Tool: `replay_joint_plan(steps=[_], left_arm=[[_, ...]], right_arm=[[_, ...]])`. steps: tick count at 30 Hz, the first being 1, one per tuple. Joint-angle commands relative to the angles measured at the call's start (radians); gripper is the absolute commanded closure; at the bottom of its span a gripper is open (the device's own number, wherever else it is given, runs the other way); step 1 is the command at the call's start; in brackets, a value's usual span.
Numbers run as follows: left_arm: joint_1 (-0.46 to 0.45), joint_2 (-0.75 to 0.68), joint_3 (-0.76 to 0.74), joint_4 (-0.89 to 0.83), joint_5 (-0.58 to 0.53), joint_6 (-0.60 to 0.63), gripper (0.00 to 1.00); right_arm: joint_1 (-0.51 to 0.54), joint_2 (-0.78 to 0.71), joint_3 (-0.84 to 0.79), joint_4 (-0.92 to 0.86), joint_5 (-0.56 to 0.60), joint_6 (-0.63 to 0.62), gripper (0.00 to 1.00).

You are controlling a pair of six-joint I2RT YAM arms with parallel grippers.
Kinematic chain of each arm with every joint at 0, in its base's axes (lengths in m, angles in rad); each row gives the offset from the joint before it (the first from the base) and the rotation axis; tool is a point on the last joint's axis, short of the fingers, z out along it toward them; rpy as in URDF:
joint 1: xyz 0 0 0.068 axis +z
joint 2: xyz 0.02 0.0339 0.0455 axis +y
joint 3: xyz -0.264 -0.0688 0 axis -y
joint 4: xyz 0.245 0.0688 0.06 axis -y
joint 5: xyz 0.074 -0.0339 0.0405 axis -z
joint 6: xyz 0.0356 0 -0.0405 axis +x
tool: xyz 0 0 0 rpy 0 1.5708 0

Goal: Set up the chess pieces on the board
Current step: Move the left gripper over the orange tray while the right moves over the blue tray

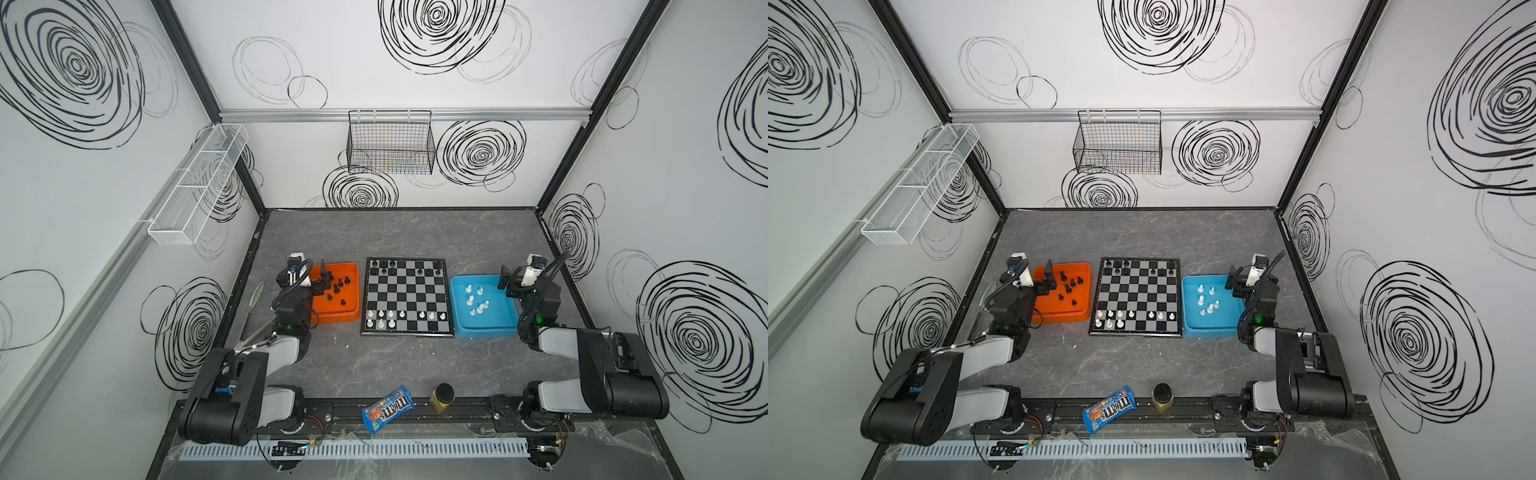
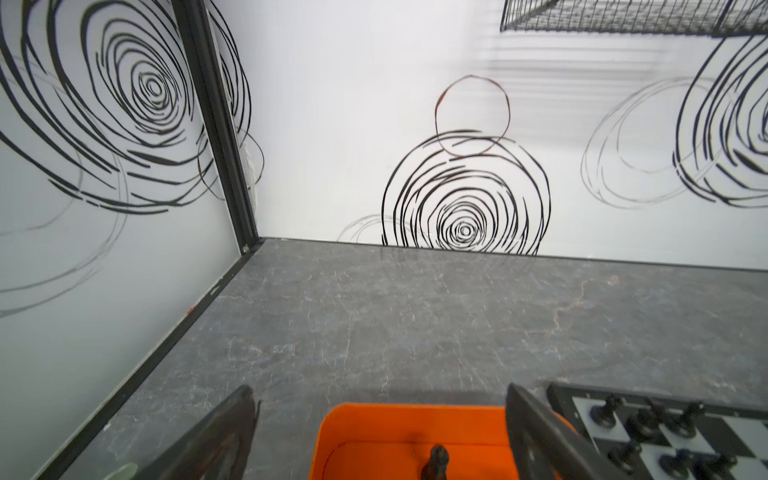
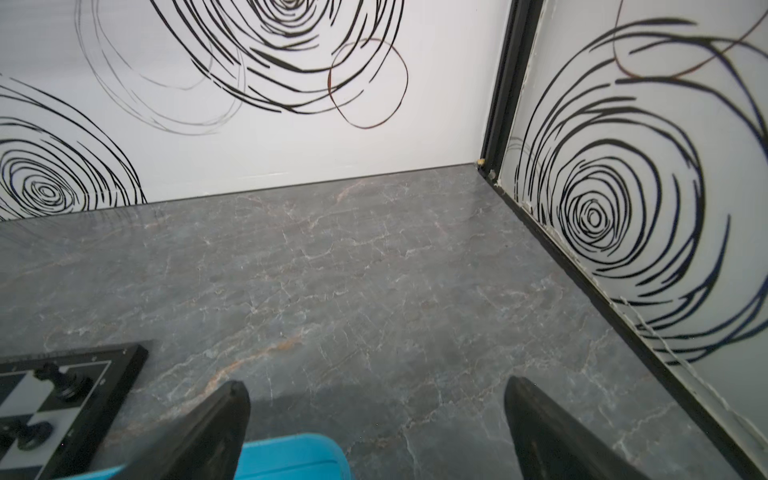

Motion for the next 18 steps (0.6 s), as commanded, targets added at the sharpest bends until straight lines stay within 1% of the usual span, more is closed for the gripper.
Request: replay_joint_plan(steps=[1,3,4,6,8,11,15,17,18], left_arm=[[0.041,-0.086,0.14,-0.273,0.063,-0.041,0.04],[0.065,-0.127,0.237,-0.453,0.105,-0.053,0.04],[0.073,-0.143,0.276,-0.519,0.119,-0.061,0.04],[0.084,-0.18,0.364,-0.674,0.132,-0.088,0.04],[0.084,-0.211,0.423,-0.783,0.132,-0.105,0.04],[0.084,-0.247,0.465,-0.868,0.153,-0.113,0.04],[0.082,-0.286,0.514,-0.939,0.248,-0.113,0.04],[0.074,-0.285,0.548,-0.979,0.231,-0.155,0.04],[0.071,-0.279,0.567,-1.003,0.229,-0.156,0.04]], right_arm=[[-0.007,-0.076,0.074,-0.175,-0.044,0.016,0.0],[-0.006,-0.132,0.147,-0.313,-0.064,0.007,0.0],[-0.006,-0.154,0.171,-0.354,-0.067,0.019,0.0],[-0.006,-0.196,0.211,-0.417,-0.079,0.069,0.0],[-0.006,-0.227,0.232,-0.447,-0.091,0.137,0.0],[0.004,-0.264,0.263,-0.541,-0.09,0.26,0.0],[0.07,-0.314,0.292,-0.657,-0.08,0.253,0.0],[0.11,-0.333,0.311,-0.738,-0.042,0.249,0.0],[0.129,-0.339,0.323,-0.786,-0.015,0.246,0.0]])
